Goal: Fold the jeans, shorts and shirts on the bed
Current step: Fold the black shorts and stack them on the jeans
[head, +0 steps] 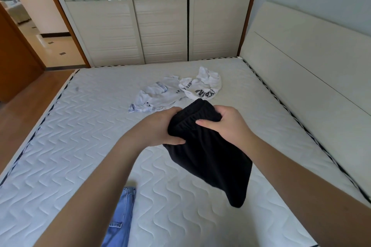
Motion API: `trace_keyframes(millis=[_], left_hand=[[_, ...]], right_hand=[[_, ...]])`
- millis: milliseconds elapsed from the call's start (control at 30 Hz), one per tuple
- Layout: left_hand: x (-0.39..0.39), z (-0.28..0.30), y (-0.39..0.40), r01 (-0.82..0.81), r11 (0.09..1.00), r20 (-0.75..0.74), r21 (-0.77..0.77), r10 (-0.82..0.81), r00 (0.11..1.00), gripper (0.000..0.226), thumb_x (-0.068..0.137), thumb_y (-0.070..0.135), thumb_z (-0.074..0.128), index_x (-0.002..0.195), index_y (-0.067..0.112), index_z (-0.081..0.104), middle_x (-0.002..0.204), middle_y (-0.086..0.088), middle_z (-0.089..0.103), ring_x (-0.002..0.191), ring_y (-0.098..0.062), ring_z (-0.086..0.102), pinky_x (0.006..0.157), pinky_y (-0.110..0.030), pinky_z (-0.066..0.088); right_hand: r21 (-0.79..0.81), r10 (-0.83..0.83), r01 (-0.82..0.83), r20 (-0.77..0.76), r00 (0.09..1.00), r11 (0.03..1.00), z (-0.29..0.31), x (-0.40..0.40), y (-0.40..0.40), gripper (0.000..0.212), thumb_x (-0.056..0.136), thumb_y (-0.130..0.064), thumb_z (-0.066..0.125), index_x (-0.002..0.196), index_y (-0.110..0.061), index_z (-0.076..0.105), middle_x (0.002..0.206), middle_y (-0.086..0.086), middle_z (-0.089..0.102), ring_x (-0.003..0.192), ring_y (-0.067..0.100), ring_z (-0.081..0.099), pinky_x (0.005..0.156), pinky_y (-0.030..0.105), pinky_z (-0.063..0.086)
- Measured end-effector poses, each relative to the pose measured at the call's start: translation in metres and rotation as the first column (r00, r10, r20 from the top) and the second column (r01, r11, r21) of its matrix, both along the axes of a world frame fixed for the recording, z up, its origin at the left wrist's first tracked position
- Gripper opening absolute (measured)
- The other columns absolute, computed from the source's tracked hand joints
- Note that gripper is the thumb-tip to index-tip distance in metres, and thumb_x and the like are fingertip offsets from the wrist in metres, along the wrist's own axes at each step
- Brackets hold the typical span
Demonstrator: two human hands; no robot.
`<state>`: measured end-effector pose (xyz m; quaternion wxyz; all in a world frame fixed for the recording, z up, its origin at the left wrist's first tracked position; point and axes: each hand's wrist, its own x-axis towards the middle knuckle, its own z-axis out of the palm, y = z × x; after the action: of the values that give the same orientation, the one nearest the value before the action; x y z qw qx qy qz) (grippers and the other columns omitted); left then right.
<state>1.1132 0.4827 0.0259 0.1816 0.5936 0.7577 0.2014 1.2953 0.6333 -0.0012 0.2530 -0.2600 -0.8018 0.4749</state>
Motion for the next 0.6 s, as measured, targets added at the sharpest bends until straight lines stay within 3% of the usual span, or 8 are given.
trace_keyframes(millis=[167, 233, 300, 333, 400, 500, 600], left_hand=[[0.021, -0.006, 0.026, -0.009, 0.994, 0.011, 0.106, 0.008, 1.0, 0.098, 0.062, 0.046, 0.087, 0.142, 0.034, 0.032, 0.123, 0.008, 0.062, 0.11, -0.015, 0.058, 0.09, -0.034, 0.049], [0.023, -0.008, 0.035, -0.015, 0.998, 0.002, 0.068, 0.015, 1.0, 0.086, 0.063, 0.044, 0.086, 0.136, 0.031, 0.042, 0.118, 0.007, 0.065, 0.109, -0.016, 0.059, 0.091, -0.037, 0.05], [0.027, -0.01, 0.043, 0.001, 0.999, -0.008, 0.038, -0.001, 1.0, 0.05, 0.067, 0.039, 0.082, 0.11, 0.027, 0.059, 0.097, 0.008, 0.067, 0.098, -0.016, 0.062, 0.081, -0.034, 0.051], [0.029, -0.011, 0.046, 0.012, 0.999, -0.018, 0.032, -0.012, 1.0, 0.035, 0.069, 0.036, 0.08, 0.095, 0.026, 0.06, 0.085, 0.01, 0.064, 0.09, -0.016, 0.063, 0.074, -0.031, 0.05], [0.034, -0.013, 0.05, 0.041, 0.999, -0.026, 0.036, -0.04, 0.999, 0.025, 0.07, 0.031, 0.077, 0.079, 0.026, 0.054, 0.073, 0.011, 0.058, 0.079, -0.017, 0.06, 0.064, -0.027, 0.045], [0.041, -0.014, 0.054, 0.051, 0.998, -0.023, 0.029, -0.05, 0.998, 0.025, 0.072, 0.027, 0.074, 0.075, 0.024, 0.049, 0.071, 0.009, 0.057, 0.073, -0.016, 0.057, 0.06, -0.026, 0.042], [0.047, -0.012, 0.056, 0.027, 0.999, 0.015, 0.023, -0.027, 1.0, 0.022, 0.071, 0.025, 0.072, 0.076, 0.021, 0.051, 0.071, 0.007, 0.058, 0.07, -0.012, 0.057, 0.057, -0.025, 0.041]], right_hand=[[0.075, -0.052, 0.048, 0.059, 0.997, 0.996, 0.0, 0.008, -0.002, 0.034, 0.069, -0.056, 0.076, 0.08, -0.024, 0.068, 0.074, -0.005, 0.07, 0.068, 0.01, 0.066, 0.062, 0.024, 0.052], [0.082, -0.045, 0.037, 0.097, 0.994, 0.996, -0.001, 0.017, 0.001, 0.033, 0.075, -0.049, 0.076, 0.082, -0.019, 0.067, 0.076, 0.003, 0.069, 0.073, 0.019, 0.066, 0.067, 0.036, 0.052], [0.052, -0.03, 0.024, 0.116, 0.993, 0.998, -0.006, 0.026, 0.005, 0.029, 0.079, -0.045, 0.075, 0.088, -0.019, 0.067, 0.08, 0.003, 0.07, 0.077, 0.02, 0.067, 0.073, 0.04, 0.053], [0.023, -0.024, 0.022, 0.112, 0.993, 0.999, -0.01, 0.031, 0.005, 0.027, 0.079, -0.045, 0.074, 0.091, -0.021, 0.067, 0.083, 0.001, 0.07, 0.08, 0.018, 0.068, 0.074, 0.04, 0.054], [-0.058, -0.013, 0.018, 0.08, 0.997, 0.998, -0.019, 0.04, 0.006, 0.026, 0.079, -0.045, 0.072, 0.097, -0.027, 0.068, 0.09, -0.004, 0.072, 0.086, 0.013, 0.069, 0.074, 0.031, 0.055], [-0.216, -0.009, 0.012, 0.014, 1.0, 0.976, -0.036, 0.05, 0.009, 0.028, 0.079, -0.045, 0.072, 0.105, -0.036, 0.066, 0.102, -0.011, 0.073, 0.096, 0.006, 0.069, 0.079, 0.018, 0.052], [-0.33, -0.026, 0.031, 0.021, 0.999, 0.944, -0.059, 0.065, 0.018, 0.037, 0.079, -0.048, 0.069, 0.112, -0.033, 0.066, 0.111, -0.012, 0.071, 0.107, 0.006, 0.066, 0.093, 0.025, 0.049]])
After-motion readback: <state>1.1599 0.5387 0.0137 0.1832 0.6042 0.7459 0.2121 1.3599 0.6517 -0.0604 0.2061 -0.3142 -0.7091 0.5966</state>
